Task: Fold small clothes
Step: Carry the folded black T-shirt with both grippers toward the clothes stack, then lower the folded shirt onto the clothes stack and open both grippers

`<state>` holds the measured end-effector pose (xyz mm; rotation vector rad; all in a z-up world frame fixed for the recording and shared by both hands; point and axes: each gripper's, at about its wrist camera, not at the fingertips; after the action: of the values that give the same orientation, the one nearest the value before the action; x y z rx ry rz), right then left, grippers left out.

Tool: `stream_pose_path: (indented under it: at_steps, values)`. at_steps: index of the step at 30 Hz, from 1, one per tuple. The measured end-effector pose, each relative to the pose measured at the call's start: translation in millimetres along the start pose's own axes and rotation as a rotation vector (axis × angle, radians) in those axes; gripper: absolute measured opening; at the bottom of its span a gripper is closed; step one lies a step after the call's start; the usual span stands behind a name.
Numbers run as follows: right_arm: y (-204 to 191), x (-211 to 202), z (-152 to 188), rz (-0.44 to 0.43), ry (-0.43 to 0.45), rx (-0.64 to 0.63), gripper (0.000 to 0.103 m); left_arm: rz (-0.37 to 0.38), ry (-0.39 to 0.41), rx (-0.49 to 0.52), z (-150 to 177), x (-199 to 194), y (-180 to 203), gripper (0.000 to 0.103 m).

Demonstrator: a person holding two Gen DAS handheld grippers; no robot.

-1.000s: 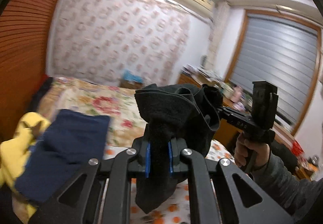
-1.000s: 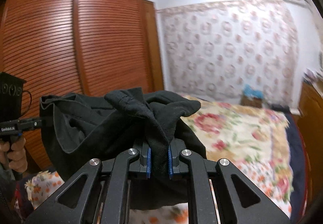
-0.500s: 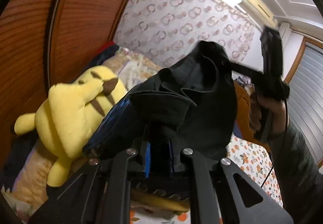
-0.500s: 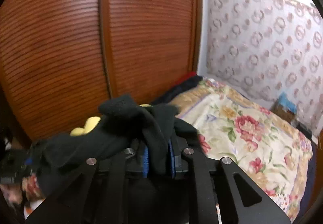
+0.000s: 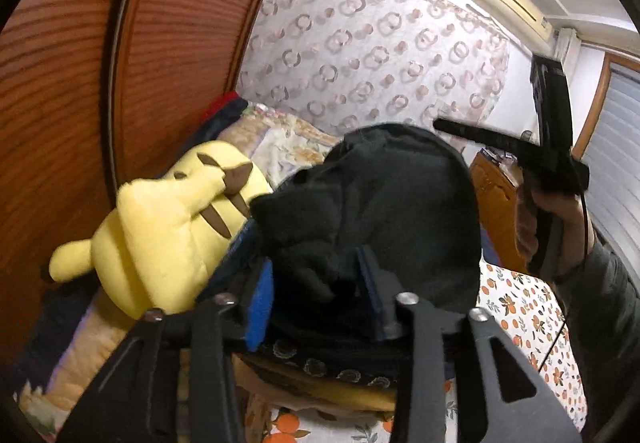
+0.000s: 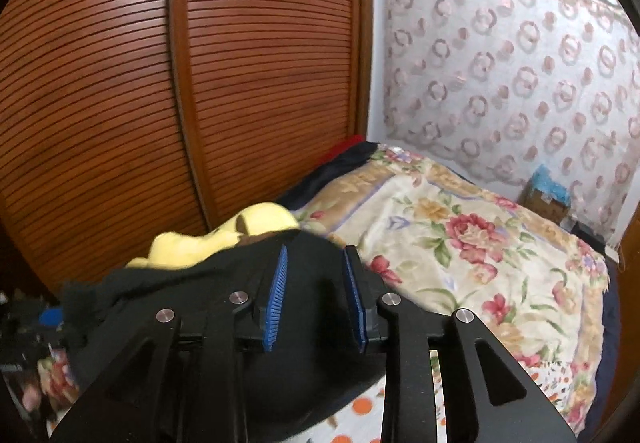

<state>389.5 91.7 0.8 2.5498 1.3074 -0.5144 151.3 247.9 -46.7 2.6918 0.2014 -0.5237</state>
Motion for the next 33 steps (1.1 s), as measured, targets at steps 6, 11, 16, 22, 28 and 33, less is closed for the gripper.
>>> stream_pose_path:
  at_steps: [6,11,16,22,28,33]
  values:
    - [-6.1,5.7,19.5,0.014,-0.044,-0.016,0.034,-0.038,0.04,0.124,-10.2,-22.0,20.4,0.059]
    - [20.9,14.9,31.2,0.052,-0.078,0.095,0.036,-0.029,0.05,0.143,-13.1,-34.4,31.5,0.06]
    - [15.5,-31.5,31.2,0.086,-0.021,0.075,0.036,-0.02,0.045,0.172,-13.6,-43.7,49.9,0.06]
    - [6.1,-108.4,43.6,0.096,0.055,0.095,0.037,0.004,0.054,0.243,-6.6,-56.8,86.8,0.06]
    - [-5.9,-186.1,76.0,0.116,0.087,0.125,0.05,0.051,0.06,0.281,5.8,-70.1,123.7,0.06]
    - [-11.5,-240.9,105.6,0.139,0.101,0.153,0.059,0.083,0.057,0.319,19.2,-78.2,150.3,0.06]
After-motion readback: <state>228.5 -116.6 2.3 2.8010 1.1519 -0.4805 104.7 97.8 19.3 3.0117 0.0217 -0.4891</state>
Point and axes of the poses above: each gripper's, at about its wrist camera, not at the fingertips, and x roughly the way its jaws point, y to its right, z to its underside, and after that the axes turned 8 degrees about y, right-handed
